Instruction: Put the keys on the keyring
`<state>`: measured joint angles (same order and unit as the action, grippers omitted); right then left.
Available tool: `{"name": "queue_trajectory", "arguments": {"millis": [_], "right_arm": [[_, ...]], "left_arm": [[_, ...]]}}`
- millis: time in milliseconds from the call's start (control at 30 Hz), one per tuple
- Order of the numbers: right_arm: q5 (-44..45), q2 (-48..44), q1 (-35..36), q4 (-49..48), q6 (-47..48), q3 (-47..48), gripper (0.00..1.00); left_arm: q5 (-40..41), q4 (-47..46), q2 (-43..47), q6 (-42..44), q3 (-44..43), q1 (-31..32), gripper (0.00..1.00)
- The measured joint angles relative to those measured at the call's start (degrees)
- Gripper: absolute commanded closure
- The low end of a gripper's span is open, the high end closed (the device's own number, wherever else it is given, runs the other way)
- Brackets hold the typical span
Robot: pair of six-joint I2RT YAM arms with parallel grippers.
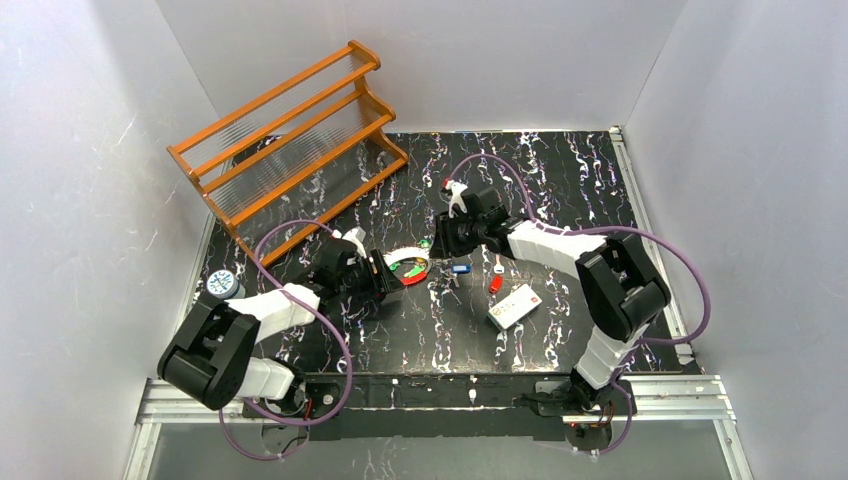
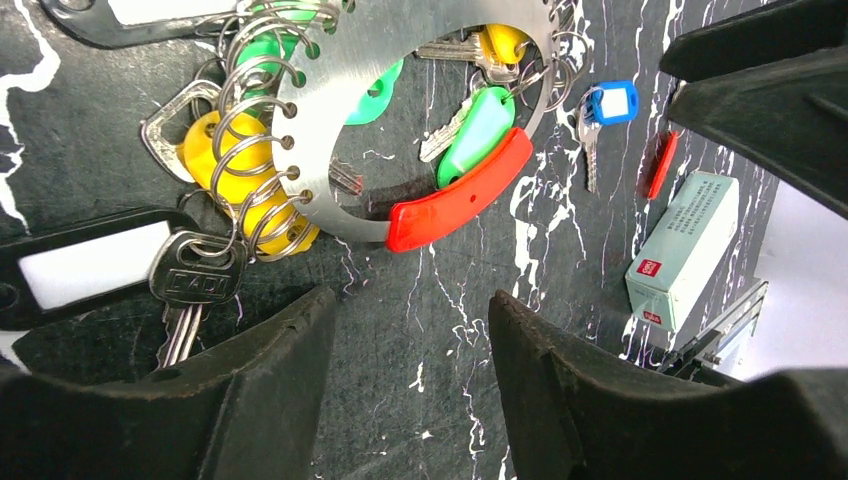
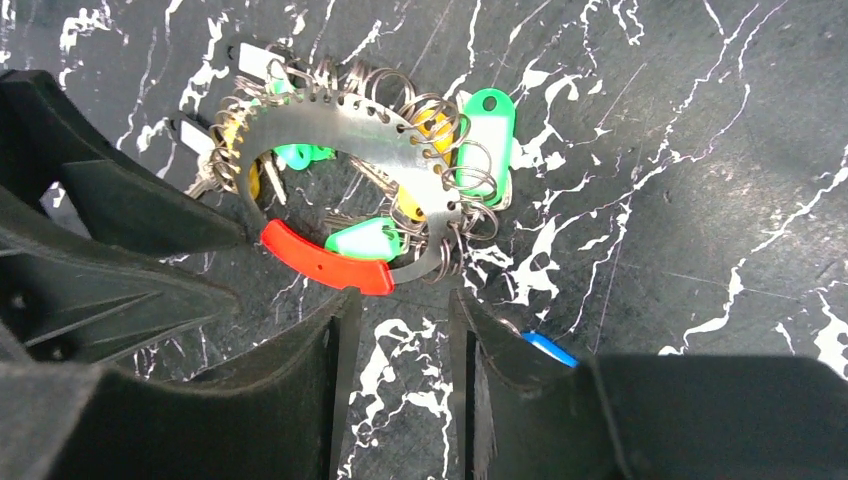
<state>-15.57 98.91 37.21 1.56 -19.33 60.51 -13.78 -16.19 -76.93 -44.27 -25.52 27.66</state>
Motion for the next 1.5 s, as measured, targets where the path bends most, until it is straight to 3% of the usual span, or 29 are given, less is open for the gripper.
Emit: {"name": "queue_trajectory", "arguments": {"millis": [300,667,833,1167,1500], "right_arm": [[-4.57,8.44,-0.07,0.81,-0.44,2.03,0.53],[-19.93,12.46,4.44,-2.71,-2.03,4.28,0.53],[-22.95,11.1,4.74,-5.73,-3.06,2.36,0.52],[-23.96,7.3,-3.69,-9.25,-7.32,-1.79,0.52],[-25.66,14.84,-1.97,-9.86,-10.01,0.26,0.61]], "left_arm": [[2.45,4.83,7.63,2.64,-0.11,-0.04,0.39],[7.45,7.5,17.46,5.9,-0.52,-0.04,0.38],[8.85,8.63,18.08,6.54,-0.52,-0.04,0.38],[7.58,8.79,15.1,6.71,-0.57,-0.04,0.38],[5.55,7.69,13.79,6.12,-0.57,-0.04,0.38]]}}
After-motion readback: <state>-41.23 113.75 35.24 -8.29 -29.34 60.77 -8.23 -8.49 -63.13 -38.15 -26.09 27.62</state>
